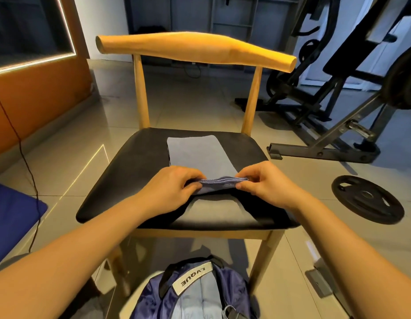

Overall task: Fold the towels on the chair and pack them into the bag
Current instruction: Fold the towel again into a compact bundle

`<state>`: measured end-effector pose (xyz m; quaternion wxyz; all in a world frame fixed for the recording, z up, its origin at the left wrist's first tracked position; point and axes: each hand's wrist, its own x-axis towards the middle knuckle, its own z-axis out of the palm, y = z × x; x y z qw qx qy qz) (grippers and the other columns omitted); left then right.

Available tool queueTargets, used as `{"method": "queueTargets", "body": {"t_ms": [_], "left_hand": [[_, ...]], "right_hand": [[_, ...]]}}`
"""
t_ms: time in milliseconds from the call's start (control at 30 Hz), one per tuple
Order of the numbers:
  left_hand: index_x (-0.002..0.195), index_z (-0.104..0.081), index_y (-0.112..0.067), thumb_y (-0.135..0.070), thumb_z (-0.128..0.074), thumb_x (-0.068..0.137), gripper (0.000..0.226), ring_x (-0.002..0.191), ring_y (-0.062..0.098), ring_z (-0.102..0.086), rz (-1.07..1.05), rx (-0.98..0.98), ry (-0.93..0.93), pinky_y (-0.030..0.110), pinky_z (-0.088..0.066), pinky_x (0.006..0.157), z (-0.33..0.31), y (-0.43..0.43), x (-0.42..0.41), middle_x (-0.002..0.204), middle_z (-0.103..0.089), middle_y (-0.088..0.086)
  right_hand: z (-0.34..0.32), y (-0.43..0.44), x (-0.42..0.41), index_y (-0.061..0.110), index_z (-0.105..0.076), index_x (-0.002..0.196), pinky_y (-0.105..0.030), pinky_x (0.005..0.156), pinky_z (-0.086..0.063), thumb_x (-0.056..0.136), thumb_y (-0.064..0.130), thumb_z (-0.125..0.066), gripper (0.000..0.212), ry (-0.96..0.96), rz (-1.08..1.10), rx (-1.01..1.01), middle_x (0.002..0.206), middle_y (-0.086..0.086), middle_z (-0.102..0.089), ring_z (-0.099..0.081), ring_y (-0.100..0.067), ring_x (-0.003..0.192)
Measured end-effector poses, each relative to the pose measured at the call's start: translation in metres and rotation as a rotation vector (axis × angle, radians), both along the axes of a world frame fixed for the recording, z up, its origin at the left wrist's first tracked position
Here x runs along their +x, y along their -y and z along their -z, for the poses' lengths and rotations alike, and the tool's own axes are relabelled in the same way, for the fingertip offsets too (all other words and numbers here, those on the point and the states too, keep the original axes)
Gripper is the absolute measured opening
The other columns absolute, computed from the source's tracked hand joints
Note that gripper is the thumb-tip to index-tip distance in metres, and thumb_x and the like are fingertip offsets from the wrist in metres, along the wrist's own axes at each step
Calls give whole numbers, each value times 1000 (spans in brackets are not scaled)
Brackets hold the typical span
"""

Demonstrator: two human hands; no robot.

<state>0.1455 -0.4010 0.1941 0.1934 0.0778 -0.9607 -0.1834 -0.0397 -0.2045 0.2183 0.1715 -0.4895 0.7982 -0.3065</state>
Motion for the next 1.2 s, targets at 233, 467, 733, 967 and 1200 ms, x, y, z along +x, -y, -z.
{"method": "queueTargets", "body": {"t_ms": [233, 467, 733, 967, 1200], "left_hand": [[115, -73, -30, -45, -60, 98, 26, 95, 3, -60, 67, -120, 121, 26, -53, 84, -5, 14, 24, 101, -68, -16], [100, -71, -17, -43, -46, 104, 37, 90, 10, -57, -153, 152, 175, 39, -51, 84, 8, 6, 29, 95, -65, -1], [80, -72, -6, -48, -61, 97, 47, 71, 28, -65, -373, 264, 208, 43, -56, 70, 13, 2, 28, 72, -66, 16], [85, -67, -28, -33, -79, 86, 13, 81, 12, -60, -288, 254, -34, 34, -56, 76, 14, 2, 34, 86, -63, -8], [99, -77, -29, -61, -44, 97, 46, 85, 7, -53, -79, -264, -55, 31, -52, 68, 26, 4, 44, 95, -63, -11]], "right_hand": [[-3, -6, 0, 26, -69, 101, -17, 68, -39, 100, 37, -61, 14, -140, -19, 158, 98, 8, -56, -54, -11, 88], [3, -2, 7, 9, -69, 95, -23, 68, -42, 105, 38, -51, 36, -101, -1, 217, 100, -11, -61, -55, -14, 80], [12, 10, 11, 16, -67, 79, -24, 60, -41, 102, 44, -56, 37, -117, 93, 303, 77, -5, -62, -58, -16, 70], [19, 3, 26, 25, -62, 87, -23, 67, -45, 93, 38, -71, 17, -344, 134, 14, 89, 9, -59, -57, -12, 80], [29, -18, 30, 28, -68, 115, -19, 70, -43, 99, 41, -55, 25, -637, -105, 23, 110, 11, -54, -55, -9, 91]]}}
